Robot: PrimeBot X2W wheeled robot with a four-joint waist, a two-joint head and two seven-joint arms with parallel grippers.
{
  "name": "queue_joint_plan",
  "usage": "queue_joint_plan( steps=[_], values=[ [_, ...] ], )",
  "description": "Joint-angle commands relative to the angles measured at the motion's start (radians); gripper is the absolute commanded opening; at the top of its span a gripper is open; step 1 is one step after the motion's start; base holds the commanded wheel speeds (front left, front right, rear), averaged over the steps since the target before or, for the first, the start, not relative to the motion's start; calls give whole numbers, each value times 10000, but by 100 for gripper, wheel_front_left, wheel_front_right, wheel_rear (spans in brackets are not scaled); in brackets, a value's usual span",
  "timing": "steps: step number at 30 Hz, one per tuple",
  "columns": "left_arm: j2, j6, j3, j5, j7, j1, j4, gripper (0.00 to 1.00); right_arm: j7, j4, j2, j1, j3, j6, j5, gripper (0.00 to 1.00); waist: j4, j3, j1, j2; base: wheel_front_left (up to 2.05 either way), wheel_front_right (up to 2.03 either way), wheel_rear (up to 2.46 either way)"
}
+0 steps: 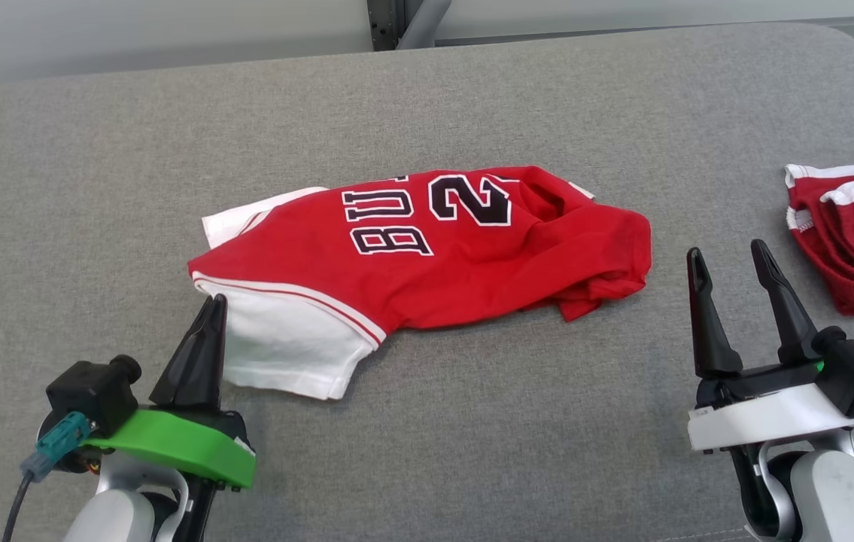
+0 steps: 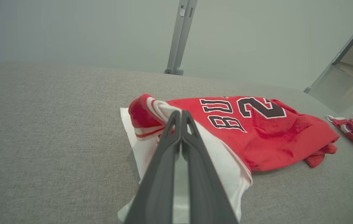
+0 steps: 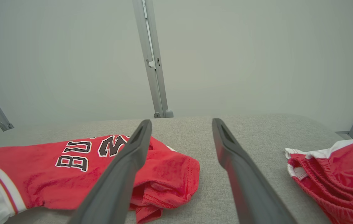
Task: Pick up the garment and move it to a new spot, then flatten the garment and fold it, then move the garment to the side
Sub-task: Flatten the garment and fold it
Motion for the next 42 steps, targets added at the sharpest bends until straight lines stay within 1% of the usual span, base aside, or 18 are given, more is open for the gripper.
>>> queue_joint_plan(
  steps=[1,4,7,8,10,13,15,16,23,28,31,32,33,37,42],
  values=[
    [138,113,7,26,172,145,-465,0,-31,-38,4,105,-70,-12,-21,100,59,-47,0,0,0,0,0],
    [318,326,-32,-32,651,467,-1594,0,-11,-81,1,153,-166,-12,-39,100,133,-77,0,0,0,0,0],
    [583,711,83,80,1123,691,-2377,0,18,-173,32,54,-240,-12,-76,100,162,32,0,0,0,0,0],
    [717,812,143,257,1151,600,-2320,0,27,-208,40,2,-240,-12,-79,100,140,85,0,0,0,0,0],
    [627,828,187,171,1131,443,-2238,0,38,-241,54,-42,-239,-12,-82,100,111,151,0,0,0,0,0],
    [443,783,332,-37,976,-37,-1560,0,36,-273,71,-132,-235,-12,-86,100,-38,330,0,0,0,0,0],
    [338,598,427,-201,796,-463,-857,0,20,-252,93,-243,-225,-12,-75,100,-180,468,0,0,0,0,0],
    [212,410,524,-312,566,-964,-79,0,-2,-230,118,-321,-201,-12,-57,100,-335,614,0,0,0,0,0],
    [39,-44,565,-179,-259,-2533,2426,0,-107,-112,212,-470,-191,-12,-7,100,-826,1034,0,0,0,0,0],
    [32,-295,528,-72,-647,-3182,3713,0,-188,-17,262,-494,-210,-12,16,100,-1022,1166,0,0,0,0,0],
    [24,-351,463,-2,-830,-3394,4153,0,-216,23,292,-475,-291,-12,27,100,-1050,1183,0,0,0,0,0],
    [-2,-287,429,19,-832,-3396,4280,45,-231,40,295,-451,-331,-12,19,100,-1035,1168,0,0,0,0,0],
    [6,-227,395,126,-891,-3397,4337,100,-247,51,298,-417,-376,-12,7,100,-1013,1149,0,0,0,0,0],
    [5,42,456,364,-1179,-3111,4132,100,-264,122,292,-282,-598,-12,-12,100,-860,983,0,0,0,0,0],
    [-52,616,835,770,-1388,-2435,3014,100,-153,100,281,-191,-805,-12,-120,100,-562,707,0,0,0,0,0]
  ],
)
